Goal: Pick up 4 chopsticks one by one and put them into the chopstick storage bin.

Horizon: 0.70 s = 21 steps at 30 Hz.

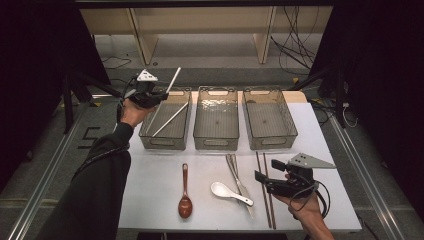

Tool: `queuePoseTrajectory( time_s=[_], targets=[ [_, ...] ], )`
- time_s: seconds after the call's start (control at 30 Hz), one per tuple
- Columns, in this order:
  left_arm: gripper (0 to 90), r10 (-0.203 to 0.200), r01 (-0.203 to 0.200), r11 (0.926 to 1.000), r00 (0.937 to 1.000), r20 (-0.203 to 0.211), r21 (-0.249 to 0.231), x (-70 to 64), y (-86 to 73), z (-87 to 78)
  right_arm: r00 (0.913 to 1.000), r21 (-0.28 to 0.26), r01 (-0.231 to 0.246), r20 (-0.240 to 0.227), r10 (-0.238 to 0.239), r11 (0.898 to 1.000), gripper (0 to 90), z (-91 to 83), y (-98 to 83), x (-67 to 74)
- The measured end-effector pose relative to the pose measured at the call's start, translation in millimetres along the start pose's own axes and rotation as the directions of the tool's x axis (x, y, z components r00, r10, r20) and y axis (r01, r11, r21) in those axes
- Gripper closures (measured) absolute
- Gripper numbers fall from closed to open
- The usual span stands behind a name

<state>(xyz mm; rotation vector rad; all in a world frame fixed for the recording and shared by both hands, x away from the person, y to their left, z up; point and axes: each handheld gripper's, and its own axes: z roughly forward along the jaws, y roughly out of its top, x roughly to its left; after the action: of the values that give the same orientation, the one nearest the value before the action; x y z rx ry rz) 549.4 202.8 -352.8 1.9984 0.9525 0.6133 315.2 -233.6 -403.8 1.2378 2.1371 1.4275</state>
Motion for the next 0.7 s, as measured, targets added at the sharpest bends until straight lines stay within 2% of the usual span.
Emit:
queuePoseTrajectory(
  time_s=[0.7],
  targets=[
    [84.3,-0.025,0.025,0.9996,0.9997,0.005,0.011,-2.8,-15.5,12.7,1.0,0.0,0.0,-0.002,0.0,1.0,24.8,0.0,0.0,0.2]
  ],
)
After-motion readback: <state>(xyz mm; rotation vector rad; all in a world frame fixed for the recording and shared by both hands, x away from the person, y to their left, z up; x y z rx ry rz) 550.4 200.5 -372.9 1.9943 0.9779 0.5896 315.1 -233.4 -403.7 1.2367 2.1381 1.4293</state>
